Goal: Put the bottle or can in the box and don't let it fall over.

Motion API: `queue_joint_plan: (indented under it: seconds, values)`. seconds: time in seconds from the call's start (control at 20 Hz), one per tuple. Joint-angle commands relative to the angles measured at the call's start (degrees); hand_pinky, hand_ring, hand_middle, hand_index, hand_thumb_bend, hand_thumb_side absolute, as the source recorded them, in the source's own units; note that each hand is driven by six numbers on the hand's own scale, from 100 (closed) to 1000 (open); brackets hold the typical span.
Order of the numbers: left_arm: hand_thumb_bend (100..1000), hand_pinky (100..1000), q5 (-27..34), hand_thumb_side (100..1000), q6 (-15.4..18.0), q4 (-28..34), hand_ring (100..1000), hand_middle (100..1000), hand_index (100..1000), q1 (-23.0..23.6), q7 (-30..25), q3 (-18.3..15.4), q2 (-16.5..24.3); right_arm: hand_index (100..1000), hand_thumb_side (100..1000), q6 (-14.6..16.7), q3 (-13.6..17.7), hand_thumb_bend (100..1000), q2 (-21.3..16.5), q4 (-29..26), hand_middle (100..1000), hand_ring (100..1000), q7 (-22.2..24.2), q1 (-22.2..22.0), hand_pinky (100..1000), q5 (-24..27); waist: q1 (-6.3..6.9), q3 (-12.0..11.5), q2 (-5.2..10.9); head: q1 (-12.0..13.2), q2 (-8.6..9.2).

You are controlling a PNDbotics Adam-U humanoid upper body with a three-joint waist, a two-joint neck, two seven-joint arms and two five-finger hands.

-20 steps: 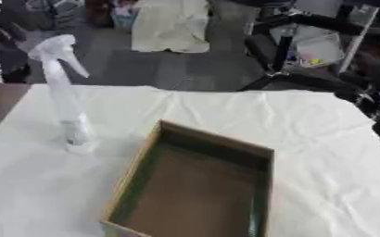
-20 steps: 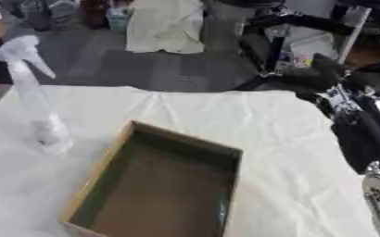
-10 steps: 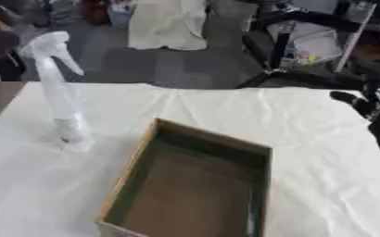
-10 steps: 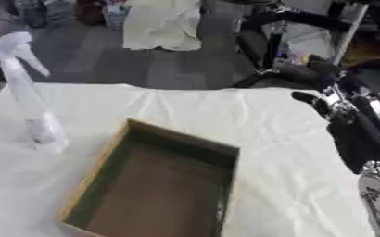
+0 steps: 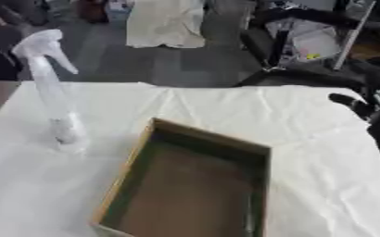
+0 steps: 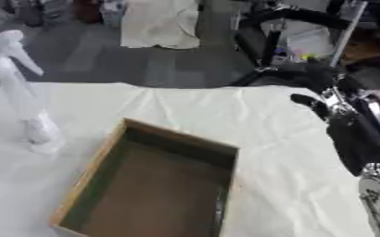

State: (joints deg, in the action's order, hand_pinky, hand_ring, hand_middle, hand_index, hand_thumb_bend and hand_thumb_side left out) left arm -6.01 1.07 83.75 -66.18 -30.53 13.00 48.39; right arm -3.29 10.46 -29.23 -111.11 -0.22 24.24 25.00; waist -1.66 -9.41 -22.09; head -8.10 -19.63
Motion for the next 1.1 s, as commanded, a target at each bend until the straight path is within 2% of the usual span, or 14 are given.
queue_joint_plan:
  seconds: [0.05,0.25,0.45,1.1]
  values:
    - [277,783,-0.48,649,0.12,-0.26,814,894,845,-1.41,0.40,-1.03,0.87,784,478,0.12,0.10,105,-1.83,-0.55,976,886,0.31,0.86,818,-0.31,0.19,0.13,0.99,0.30,1.60]
    - [295,803,-1.25,626,0.68,-0.95,847,913,848,-1.57,1.39,-1.38,0.56,785,484,0.03,0.00,100,-1.80,-0.49,976,886,0.60,0.98,818,-0.34,0.19,0.22,0.71,0.31,2.03]
    - [303,803,-1.56,620,1.44,-1.32,843,905,847,-1.60,2.95,-1.47,0.42,785,489,-0.06,-0.05,100,-1.76,-0.42,977,887,0.84,1.07,818,-0.40,0.19,0.26,0.42,0.52,2.42]
    - [318,801,-2.47,630,2.08,-2.79,842,905,861,-1.95,3.40,-1.50,-0.31,784,503,-0.22,-0.23,100,-1.87,-0.35,980,888,1.71,1.58,819,-0.30,-0.01,0.67,-0.92,0.88,2.70]
